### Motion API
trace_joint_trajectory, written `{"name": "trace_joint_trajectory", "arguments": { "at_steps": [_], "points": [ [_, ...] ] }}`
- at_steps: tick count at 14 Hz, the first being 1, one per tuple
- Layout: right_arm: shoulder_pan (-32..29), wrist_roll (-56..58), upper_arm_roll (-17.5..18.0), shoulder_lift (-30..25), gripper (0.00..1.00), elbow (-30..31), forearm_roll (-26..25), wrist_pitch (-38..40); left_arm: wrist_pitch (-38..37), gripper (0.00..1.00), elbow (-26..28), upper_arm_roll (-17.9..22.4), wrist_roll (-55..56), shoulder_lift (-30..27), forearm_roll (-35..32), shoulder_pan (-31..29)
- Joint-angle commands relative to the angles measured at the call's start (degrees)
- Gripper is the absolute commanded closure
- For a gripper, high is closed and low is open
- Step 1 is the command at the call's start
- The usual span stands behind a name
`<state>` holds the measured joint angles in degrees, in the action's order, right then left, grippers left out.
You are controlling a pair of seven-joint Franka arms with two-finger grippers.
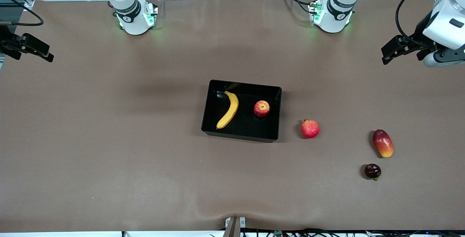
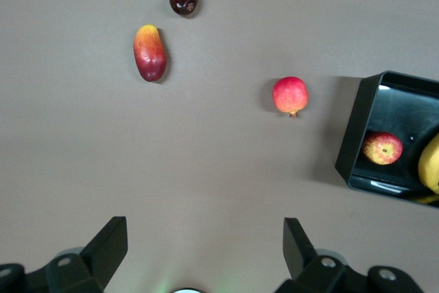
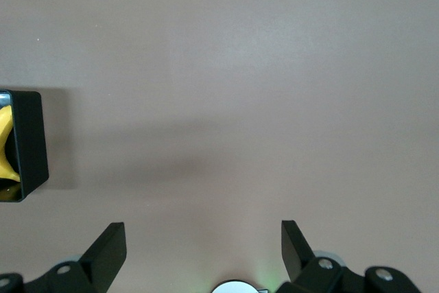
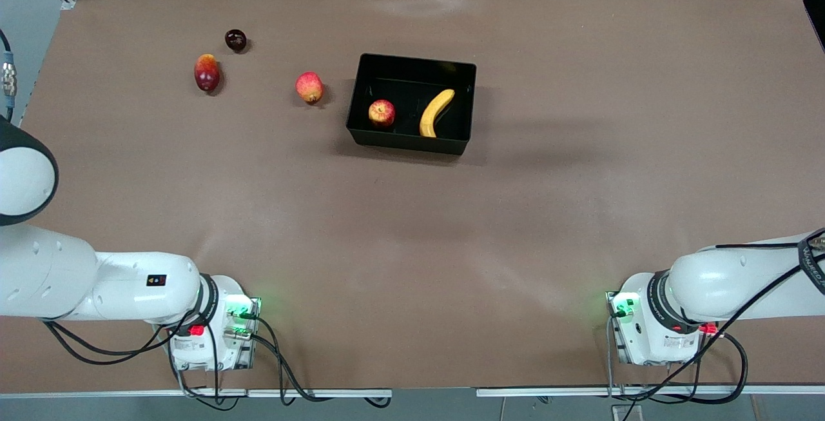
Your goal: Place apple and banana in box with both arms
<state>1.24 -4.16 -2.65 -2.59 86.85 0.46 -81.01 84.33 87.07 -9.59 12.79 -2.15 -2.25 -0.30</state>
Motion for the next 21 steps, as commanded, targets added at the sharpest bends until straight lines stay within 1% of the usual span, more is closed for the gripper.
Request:
{"name": "trace_joint_trajectory", "arguments": {
  "at_steps": [1,3,8,11,21],
  "points": [
    [0.17,0.21,-0.08,-0.22,0.00,-0.28,0.33,0.24,0.66,0.00,2.14,0.62,-3.12,-2.42,1.37,-0.84],
    [0.17,0.21,-0.08,-0.22,0.00,-0.28,0.33,0.24,0.31,0.00,2.06,0.62,-5.05,-2.51,1.37,-0.84],
    [0.17,0.21,-0.08,-0.22,0.00,-0.28,0.33,0.24,-0.39,0.00,1.00,1.50,-5.50,-2.42,0.67,-0.93],
    [0.17,0.21,-0.08,-0.22,0.00,-0.28,0.33,0.24,-0.39,0.00,-0.93,1.76,-5.23,-1.63,0.58,-0.93],
    [0.17,0.21,-0.08,-0.22,0.00,-0.28,0.33,0.24,-2.24,0.00,-1.02,1.68,-5.23,-2.33,0.58,-2.78]
  ]
}}
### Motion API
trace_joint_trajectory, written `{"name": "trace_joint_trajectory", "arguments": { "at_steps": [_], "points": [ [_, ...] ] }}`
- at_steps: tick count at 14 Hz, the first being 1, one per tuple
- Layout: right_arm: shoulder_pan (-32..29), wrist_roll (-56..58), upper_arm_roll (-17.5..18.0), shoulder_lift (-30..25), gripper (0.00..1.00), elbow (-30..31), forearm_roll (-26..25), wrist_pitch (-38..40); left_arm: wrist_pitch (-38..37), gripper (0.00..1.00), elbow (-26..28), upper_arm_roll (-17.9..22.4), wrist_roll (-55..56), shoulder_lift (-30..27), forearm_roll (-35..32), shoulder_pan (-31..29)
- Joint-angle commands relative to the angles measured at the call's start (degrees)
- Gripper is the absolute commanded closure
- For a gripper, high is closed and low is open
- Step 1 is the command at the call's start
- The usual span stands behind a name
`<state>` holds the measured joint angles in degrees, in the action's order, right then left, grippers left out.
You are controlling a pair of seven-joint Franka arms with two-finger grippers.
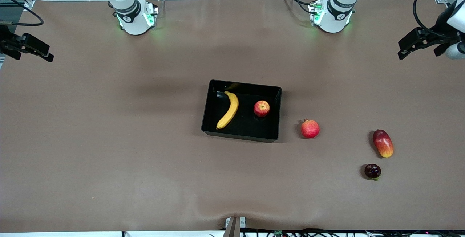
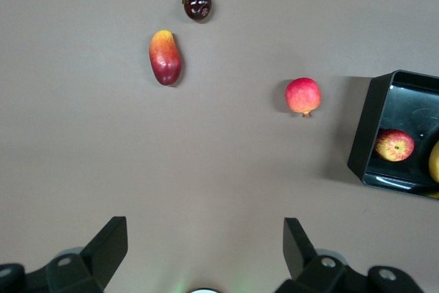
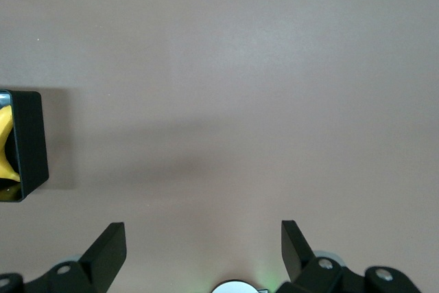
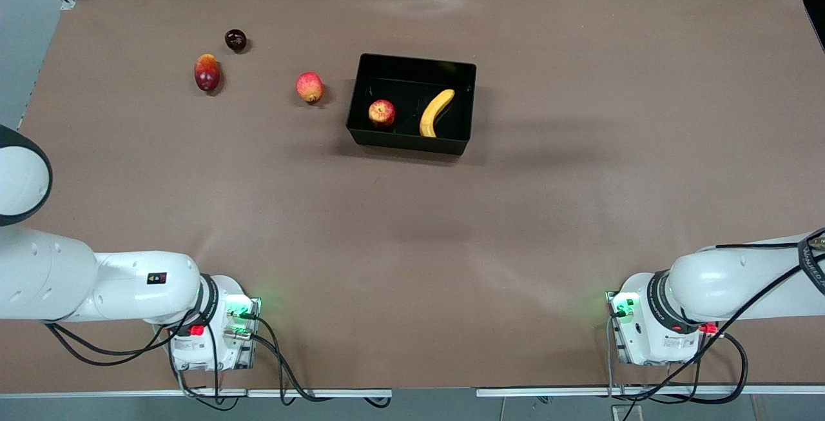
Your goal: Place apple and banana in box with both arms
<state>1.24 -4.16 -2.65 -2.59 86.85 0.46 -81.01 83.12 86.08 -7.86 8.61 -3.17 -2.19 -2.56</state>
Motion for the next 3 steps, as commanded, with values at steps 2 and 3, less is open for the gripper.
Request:
{"name": "trace_joint_trajectory", "arguments": {
  "at_steps": [2,3],
  "points": [
    [0.26,0.21,-0.08,-0.22,0.00,-0.28,0.33,0.24,-1.03,0.00,-0.13,-0.13,-1.05,-1.31,0.52,-0.43],
    [0.26,0.21,-0.08,-0.22,0.00,-0.28,0.33,0.24,-1.03,0.00,-0.30,-0.05,-1.05,-1.31,0.52,-0.43]
  ]
}}
